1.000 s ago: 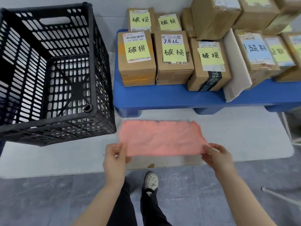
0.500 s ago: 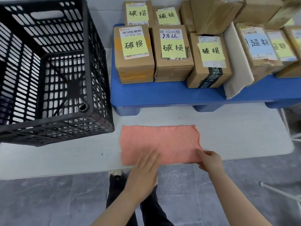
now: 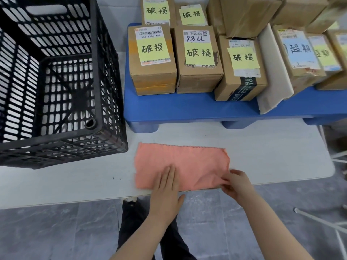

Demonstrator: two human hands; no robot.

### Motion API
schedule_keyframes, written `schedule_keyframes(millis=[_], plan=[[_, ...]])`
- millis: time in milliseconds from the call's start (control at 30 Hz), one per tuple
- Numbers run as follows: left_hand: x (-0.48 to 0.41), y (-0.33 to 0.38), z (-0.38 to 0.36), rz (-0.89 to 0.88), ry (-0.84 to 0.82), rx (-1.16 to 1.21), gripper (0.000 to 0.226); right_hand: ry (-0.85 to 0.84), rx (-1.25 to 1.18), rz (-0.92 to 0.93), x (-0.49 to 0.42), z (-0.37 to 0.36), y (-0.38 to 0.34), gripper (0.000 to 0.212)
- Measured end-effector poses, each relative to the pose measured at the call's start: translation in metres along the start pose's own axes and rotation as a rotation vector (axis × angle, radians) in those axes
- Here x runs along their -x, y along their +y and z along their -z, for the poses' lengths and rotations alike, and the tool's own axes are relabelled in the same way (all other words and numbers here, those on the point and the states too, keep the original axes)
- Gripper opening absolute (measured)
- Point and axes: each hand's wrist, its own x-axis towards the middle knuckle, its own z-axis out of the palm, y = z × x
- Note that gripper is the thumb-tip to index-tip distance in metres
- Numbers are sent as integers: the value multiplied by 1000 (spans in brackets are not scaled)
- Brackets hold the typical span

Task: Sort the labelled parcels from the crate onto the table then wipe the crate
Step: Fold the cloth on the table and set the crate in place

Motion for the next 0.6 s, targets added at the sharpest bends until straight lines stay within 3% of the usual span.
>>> schedule_keyframes(millis=[267,333,400,500,567,600], plan=[[-18,9,-7,-27,23,-44,69,-173,-129,-151,31,-3,-29,14],[-17,4,-7,-49,64,-42,62,-177,72,-115,38,0,-30,41],[-17,0,-3,-53,96,-22,59,-108,481,-51,37,2,-25,75],[-14,-5,1,-89,88,-34,70,167,1058,217,25,-4,-20,84],[-13,-11,1,-110,71,-33,83,238,1123,606,17,-23,-22,71],[-11,-13,3,-95,75,-32,83,176,1127,790,13,-38,-27,65]])
